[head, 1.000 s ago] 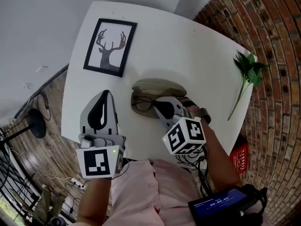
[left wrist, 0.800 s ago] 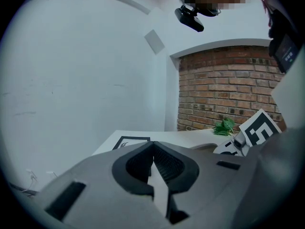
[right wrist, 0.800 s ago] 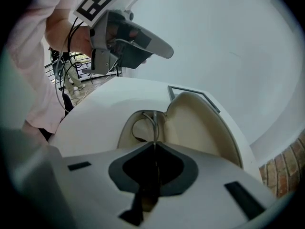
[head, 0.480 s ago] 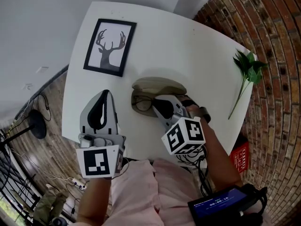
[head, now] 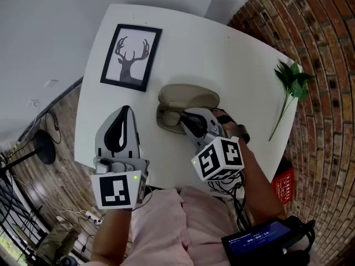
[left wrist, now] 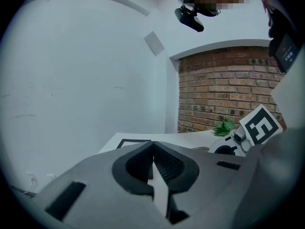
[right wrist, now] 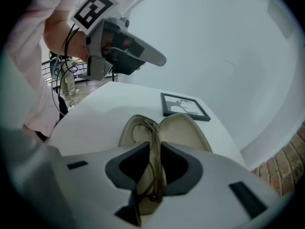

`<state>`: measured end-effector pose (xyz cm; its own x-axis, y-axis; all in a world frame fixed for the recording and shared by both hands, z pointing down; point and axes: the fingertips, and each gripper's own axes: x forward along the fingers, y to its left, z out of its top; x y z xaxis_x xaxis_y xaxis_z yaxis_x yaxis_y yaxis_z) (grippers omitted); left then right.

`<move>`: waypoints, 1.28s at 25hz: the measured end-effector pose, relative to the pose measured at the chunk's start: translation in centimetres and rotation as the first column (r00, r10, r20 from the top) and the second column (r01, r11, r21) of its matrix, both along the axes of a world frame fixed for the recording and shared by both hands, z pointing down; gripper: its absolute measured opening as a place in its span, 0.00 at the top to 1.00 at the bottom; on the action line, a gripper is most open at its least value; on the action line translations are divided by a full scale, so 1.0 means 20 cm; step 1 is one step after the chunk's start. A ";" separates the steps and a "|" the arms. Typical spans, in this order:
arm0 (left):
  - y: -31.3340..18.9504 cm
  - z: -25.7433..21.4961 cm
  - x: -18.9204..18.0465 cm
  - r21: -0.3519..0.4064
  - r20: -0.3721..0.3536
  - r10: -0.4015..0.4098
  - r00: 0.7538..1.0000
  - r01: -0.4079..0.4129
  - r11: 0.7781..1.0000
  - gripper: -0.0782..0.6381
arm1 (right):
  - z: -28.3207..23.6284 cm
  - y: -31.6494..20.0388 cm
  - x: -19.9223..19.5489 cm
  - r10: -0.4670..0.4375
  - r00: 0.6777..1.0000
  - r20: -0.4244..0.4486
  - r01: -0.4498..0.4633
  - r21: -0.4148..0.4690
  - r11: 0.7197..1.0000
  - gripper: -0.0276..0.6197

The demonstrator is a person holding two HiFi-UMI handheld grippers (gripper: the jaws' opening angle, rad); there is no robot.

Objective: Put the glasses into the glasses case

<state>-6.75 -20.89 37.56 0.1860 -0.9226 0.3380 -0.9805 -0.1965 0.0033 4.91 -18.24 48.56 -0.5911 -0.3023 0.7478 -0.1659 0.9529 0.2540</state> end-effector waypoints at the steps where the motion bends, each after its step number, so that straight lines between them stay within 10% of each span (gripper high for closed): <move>1: 0.00 0.00 0.00 -0.010 0.003 -0.003 1.000 0.003 1.000 0.88 | -0.01 -0.01 0.00 0.009 1.000 0.007 -0.009 0.006 1.000 0.83; 14: -0.04 -0.26 0.02 0.111 0.012 0.036 0.999 -0.037 0.993 0.88 | -0.39 -0.19 0.08 0.190 0.961 0.203 -0.208 0.072 0.975 0.83; 24: -0.10 -0.69 0.07 0.287 0.015 0.126 0.992 -0.125 0.950 0.88 | -1.09 -0.34 0.27 0.435 0.661 0.611 -0.581 0.049 0.813 0.93; 32: -0.09 -0.86 0.11 0.361 0.013 0.205 0.979 -0.196 0.912 0.88 | -1.27 -0.20 0.27 0.464 0.562 0.684 -0.692 0.082 0.717 0.95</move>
